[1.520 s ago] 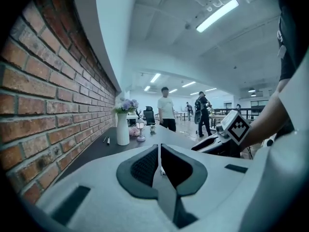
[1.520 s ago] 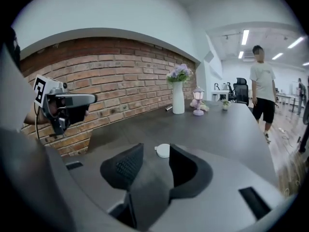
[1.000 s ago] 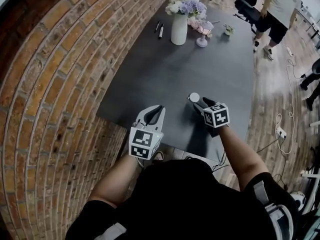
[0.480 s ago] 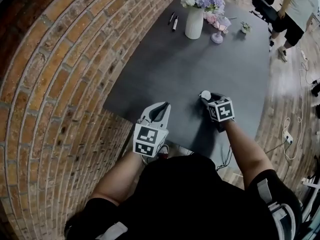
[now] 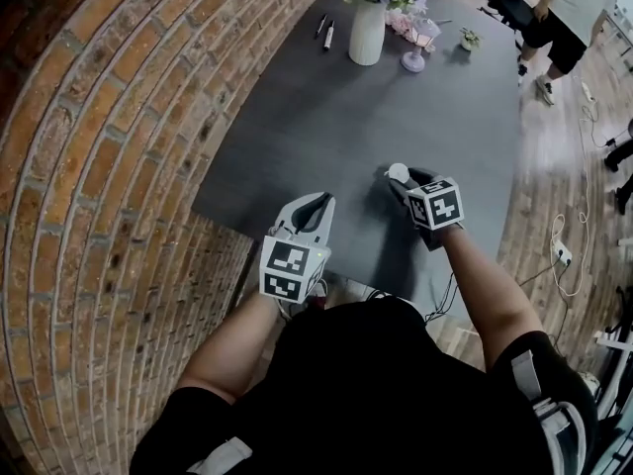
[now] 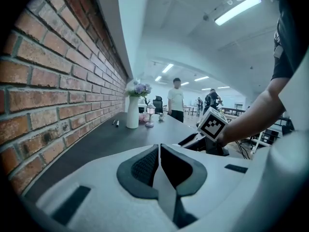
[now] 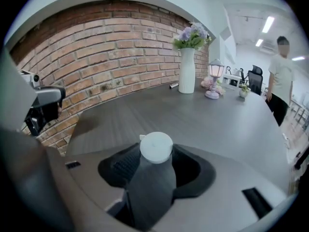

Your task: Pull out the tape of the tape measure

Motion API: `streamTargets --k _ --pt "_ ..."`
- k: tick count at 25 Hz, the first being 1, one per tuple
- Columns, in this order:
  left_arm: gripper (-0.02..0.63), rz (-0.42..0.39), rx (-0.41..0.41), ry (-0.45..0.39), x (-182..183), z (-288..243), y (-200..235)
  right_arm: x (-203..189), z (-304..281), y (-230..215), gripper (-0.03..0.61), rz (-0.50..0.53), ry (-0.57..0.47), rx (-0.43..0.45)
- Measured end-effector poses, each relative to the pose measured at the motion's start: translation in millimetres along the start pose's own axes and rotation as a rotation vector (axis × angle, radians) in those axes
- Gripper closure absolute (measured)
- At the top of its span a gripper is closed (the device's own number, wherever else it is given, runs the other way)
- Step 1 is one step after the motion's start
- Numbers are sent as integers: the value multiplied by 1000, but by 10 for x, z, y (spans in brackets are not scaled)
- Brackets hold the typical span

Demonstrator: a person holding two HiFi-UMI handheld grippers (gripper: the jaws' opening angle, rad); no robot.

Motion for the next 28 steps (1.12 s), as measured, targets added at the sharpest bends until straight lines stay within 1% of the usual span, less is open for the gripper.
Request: streamTargets --k 4,7,10,16,20,23,28 --pt "593 -32 -57 -28 162 -113 -125 181 358 -17 374 -41 -90 3" --pt "593 -47 -130 -49 298 -244 -318 270 721 -36 374 -60 -161 3" --pt "592 -105 -214 -52 405 -424 -574 306 1122 -40 374 -81 -230 -16" --pt "589 -209 -335 -69 642 -689 -1052 289 1812 18 374 -92 -336 -54" --pt "542 -291 -397 -125 848 -698 -1364 229 2167 47 374 -91 -383 -89" --pt "528 -313 -436 -165 944 -692 -1544 182 2353 62 374 -69 -410 -108" --pt "526 -340 -466 -171 955 -670 -1681 87 2493 75 374 -41 -417 -115"
Point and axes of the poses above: the fingertips, and each gripper's own axes: z backward along the fingers, y to its left, x out of its top, the point moved 6 cm from there along z, backward along the fingers, and after that the axes turned 6 degrees about -x, right-handed, at the moved point
